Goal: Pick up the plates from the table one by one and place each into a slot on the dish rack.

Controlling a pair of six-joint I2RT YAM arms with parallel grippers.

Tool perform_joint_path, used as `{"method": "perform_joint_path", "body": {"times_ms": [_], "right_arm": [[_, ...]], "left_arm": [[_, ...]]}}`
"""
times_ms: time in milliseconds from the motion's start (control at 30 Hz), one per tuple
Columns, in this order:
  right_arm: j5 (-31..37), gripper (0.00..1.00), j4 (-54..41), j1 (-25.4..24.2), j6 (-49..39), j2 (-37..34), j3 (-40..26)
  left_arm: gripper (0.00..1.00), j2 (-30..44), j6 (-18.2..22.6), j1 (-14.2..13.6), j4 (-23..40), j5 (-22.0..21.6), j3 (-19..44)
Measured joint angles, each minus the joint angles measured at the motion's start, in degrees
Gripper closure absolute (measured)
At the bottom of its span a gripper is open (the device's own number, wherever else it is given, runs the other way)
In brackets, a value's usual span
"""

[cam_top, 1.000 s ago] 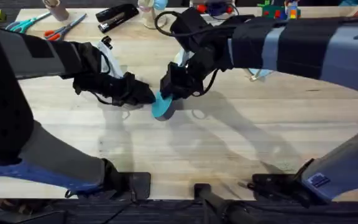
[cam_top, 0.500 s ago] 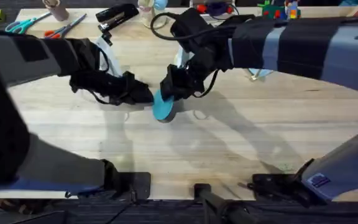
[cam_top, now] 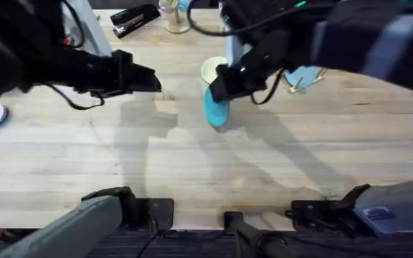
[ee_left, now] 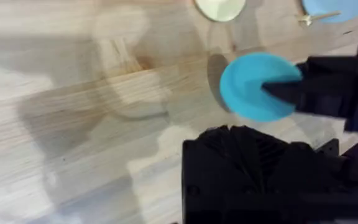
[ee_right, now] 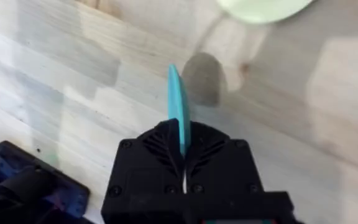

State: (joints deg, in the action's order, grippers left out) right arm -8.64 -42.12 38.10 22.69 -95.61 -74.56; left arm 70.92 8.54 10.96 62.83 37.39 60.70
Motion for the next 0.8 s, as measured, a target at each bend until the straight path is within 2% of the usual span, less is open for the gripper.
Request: {"method": "perform_joint_path", "body": {"times_ms": [167,333,600,800], "right_arm": [[2.55,0.972,-0.33,-2.72,-6.16,7.36,0.02],[3.49,0.972,-0.99,-7.62,-10.95,14.50,0.02],[4.18,0.972,-5.58,-15.39,-20.49,24.81,0.02],[4.37,0.973,-6.83,-21.52,-27.66,31.95,0.07]], "left_arm": [[0.960,-6.21,1.19,0.00,4.35,-1.70,3.71],[0.960,-10.65,3.41,0.00,9.69,-4.97,7.90],[0.959,-11.78,8.65,0.00,16.69,-7.64,15.27],[0.960,-11.78,10.46,0.00,19.58,-10.29,19.86]]}}
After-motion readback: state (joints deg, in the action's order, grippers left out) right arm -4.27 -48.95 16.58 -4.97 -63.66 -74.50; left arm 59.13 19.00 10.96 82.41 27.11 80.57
